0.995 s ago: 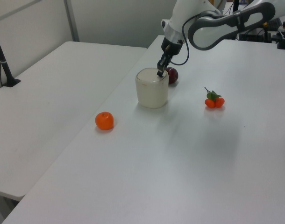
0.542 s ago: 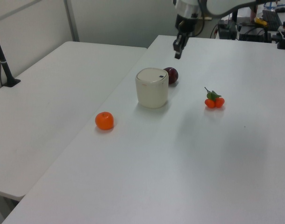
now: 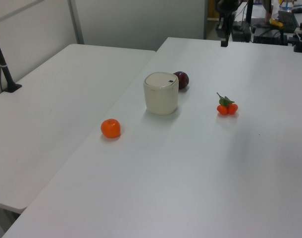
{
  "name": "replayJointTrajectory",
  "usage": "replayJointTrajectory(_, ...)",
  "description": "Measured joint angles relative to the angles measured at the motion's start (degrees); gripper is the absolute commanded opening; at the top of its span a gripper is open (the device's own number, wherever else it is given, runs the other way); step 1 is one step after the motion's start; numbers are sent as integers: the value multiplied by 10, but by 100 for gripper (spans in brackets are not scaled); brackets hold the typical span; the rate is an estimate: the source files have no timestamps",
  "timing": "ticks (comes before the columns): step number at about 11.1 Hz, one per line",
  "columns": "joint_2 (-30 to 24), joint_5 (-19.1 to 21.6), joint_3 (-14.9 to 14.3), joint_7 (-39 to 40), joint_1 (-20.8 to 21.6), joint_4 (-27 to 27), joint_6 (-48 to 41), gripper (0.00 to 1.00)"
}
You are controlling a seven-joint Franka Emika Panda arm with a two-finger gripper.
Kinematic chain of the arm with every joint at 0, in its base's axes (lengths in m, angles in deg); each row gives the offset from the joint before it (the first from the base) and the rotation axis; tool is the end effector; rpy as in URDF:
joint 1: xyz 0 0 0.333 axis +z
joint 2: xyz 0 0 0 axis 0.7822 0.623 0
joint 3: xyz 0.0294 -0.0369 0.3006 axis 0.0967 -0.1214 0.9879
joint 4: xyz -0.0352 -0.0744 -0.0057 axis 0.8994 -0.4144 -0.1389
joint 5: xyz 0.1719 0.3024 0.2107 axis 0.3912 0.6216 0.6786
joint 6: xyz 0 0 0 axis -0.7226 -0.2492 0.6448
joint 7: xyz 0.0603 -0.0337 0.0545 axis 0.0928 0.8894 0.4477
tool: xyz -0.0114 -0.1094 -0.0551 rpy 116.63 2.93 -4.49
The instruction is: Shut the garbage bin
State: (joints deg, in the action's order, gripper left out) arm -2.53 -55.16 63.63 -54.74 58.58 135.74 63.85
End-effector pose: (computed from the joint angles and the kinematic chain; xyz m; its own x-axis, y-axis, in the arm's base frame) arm 0.5988 0.0656 0.5752 1.0000 -0.0060 -0.0030 -0.0057 -0.9966 0.0824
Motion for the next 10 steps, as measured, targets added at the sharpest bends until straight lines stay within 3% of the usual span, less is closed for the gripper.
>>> replayJointTrajectory(2, -18, 0, -2, 0, -1, 8, -9, 100)
replayJointTrajectory(10, -19, 0, -3, 0, -1, 16, -9, 100)
